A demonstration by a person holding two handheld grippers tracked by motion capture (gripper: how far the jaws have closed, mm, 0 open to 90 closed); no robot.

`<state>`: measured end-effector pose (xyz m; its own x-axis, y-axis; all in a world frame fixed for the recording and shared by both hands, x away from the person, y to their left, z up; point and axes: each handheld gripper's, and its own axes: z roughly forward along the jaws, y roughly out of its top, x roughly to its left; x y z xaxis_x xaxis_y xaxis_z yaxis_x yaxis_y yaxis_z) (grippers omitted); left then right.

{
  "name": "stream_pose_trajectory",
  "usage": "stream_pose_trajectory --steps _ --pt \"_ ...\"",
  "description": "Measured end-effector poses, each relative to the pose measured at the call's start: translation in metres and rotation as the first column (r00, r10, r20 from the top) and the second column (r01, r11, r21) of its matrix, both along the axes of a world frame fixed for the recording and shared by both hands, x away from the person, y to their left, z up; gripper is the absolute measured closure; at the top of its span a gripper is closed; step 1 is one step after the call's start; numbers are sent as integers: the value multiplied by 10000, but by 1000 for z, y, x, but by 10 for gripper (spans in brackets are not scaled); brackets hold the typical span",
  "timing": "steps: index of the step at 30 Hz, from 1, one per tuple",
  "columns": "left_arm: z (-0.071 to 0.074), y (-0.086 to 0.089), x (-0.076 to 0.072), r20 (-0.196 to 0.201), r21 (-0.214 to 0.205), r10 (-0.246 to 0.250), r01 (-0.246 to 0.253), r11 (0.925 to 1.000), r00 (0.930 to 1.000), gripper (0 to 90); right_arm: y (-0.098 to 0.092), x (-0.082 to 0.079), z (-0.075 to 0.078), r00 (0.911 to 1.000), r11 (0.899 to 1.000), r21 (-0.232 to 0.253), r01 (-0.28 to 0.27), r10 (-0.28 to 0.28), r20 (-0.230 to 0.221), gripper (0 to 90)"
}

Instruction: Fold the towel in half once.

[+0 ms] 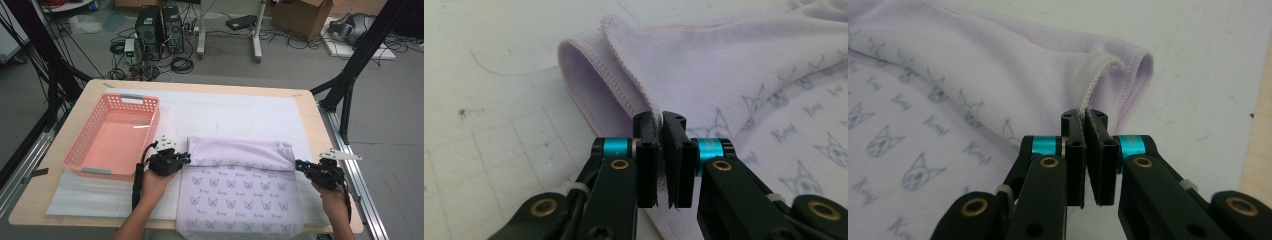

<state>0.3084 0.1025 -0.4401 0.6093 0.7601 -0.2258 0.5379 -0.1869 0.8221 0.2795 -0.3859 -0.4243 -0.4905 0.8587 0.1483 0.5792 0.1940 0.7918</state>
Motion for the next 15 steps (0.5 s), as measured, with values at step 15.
stream_pose_trajectory --steps 15 --pt "-1 16 -33 57 -721 -51 55 9974 10000 561 5 -42 2 9999 9996 -240 -120 117 -119 675"
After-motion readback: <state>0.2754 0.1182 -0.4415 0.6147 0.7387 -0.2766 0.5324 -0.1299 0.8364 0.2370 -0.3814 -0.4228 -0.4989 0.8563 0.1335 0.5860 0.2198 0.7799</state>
